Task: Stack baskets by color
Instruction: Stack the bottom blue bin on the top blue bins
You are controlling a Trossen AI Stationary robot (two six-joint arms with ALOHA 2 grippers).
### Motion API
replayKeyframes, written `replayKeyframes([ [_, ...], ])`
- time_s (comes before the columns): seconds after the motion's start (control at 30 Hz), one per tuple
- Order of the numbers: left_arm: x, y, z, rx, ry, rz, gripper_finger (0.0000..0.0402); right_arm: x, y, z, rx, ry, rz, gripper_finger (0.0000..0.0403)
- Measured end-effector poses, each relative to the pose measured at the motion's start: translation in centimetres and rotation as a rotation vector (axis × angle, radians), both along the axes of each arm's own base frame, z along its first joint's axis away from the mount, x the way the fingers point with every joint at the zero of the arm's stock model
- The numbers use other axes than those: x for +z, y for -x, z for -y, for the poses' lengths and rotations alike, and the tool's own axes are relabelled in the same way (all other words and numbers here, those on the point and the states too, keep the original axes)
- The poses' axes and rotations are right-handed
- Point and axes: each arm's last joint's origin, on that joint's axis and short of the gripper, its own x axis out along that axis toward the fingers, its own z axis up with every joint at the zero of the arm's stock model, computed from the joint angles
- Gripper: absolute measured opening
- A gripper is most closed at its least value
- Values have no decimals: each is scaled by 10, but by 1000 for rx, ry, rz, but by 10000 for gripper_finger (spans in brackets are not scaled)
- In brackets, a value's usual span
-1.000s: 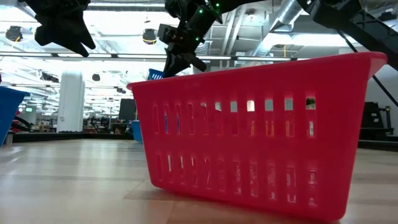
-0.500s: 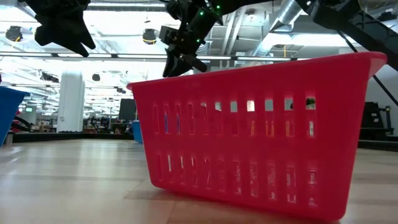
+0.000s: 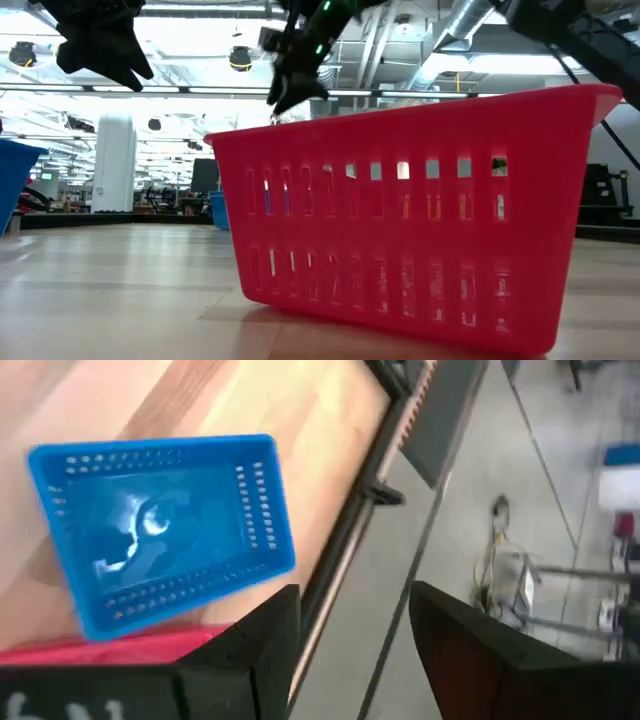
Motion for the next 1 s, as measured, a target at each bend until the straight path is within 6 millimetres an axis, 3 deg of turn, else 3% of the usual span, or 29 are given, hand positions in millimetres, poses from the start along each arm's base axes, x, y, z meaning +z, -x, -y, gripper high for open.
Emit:
replayKeyframes([
  [0.2, 0, 0, 0, -13, -4, -7, 180, 67, 48, -27, -164, -174, 146, 213],
  [0.4, -1, 0, 2, -82, 41, -31, 180, 106, 109, -51, -393, -421, 151, 207],
  [0.6, -4, -3, 12, -295, 247, -88, 180, 116, 152, -87, -547, -690, 11, 203],
  [0.73, -8, -14, 30, -488, 335, -106, 180, 119, 159, -121, -503, -753, -11, 202],
  [1.0, -35, -44, 94, -751, 329, -209, 180, 116, 160, -192, -341, -768, -81, 202],
])
